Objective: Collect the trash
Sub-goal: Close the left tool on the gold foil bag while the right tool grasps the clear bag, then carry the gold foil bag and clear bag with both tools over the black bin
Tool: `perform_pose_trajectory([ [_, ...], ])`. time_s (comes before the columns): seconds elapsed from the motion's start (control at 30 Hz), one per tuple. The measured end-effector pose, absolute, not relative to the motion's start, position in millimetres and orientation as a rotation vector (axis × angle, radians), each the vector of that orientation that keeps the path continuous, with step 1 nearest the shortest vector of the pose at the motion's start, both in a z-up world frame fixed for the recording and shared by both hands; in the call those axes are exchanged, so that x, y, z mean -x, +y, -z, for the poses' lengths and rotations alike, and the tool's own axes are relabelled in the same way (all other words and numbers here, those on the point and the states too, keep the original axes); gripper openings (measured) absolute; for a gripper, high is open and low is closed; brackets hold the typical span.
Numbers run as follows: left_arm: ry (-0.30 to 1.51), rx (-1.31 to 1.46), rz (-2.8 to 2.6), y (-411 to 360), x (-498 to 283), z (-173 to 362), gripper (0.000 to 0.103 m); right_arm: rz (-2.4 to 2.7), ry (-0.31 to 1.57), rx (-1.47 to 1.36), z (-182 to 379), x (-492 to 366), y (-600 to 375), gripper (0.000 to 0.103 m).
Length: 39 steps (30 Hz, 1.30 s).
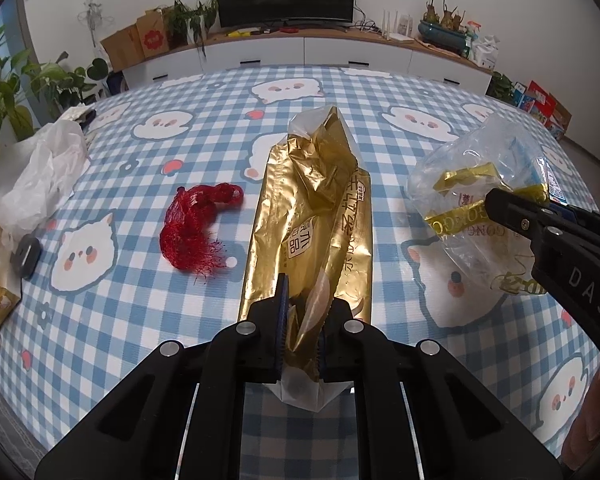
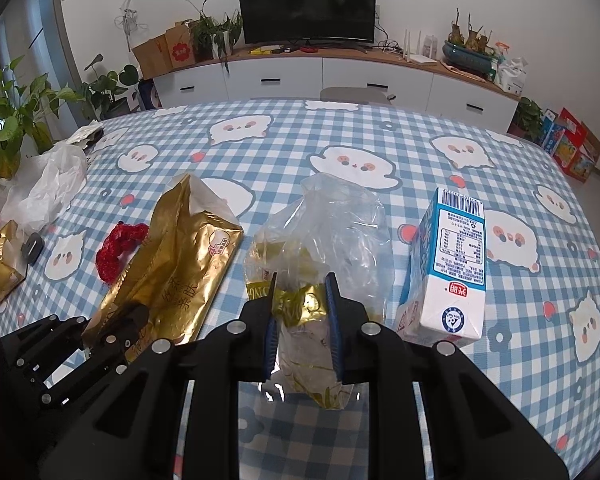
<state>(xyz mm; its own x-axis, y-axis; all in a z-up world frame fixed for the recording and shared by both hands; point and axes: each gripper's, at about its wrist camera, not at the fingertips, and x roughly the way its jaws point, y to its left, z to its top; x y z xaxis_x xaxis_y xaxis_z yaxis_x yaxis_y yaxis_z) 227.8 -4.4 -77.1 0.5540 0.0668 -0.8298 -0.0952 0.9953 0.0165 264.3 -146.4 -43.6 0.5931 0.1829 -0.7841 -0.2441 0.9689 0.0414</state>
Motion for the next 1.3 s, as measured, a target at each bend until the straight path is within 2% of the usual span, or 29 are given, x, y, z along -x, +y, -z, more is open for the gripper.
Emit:
perform_pose_trajectory([
  [0.73,0.904,0.133,-0.048,-2.6,-148.8,31.8,0.009,-0.230,0.828,0.030,1.4,-176.7,-161.6,0.019],
  [1.3,0.892,0.151,-0.012,-4.7,-57.3,22.7,0.009,-0.242,0.798,0.006,-10.5,-93.0,-169.3,0.019],
])
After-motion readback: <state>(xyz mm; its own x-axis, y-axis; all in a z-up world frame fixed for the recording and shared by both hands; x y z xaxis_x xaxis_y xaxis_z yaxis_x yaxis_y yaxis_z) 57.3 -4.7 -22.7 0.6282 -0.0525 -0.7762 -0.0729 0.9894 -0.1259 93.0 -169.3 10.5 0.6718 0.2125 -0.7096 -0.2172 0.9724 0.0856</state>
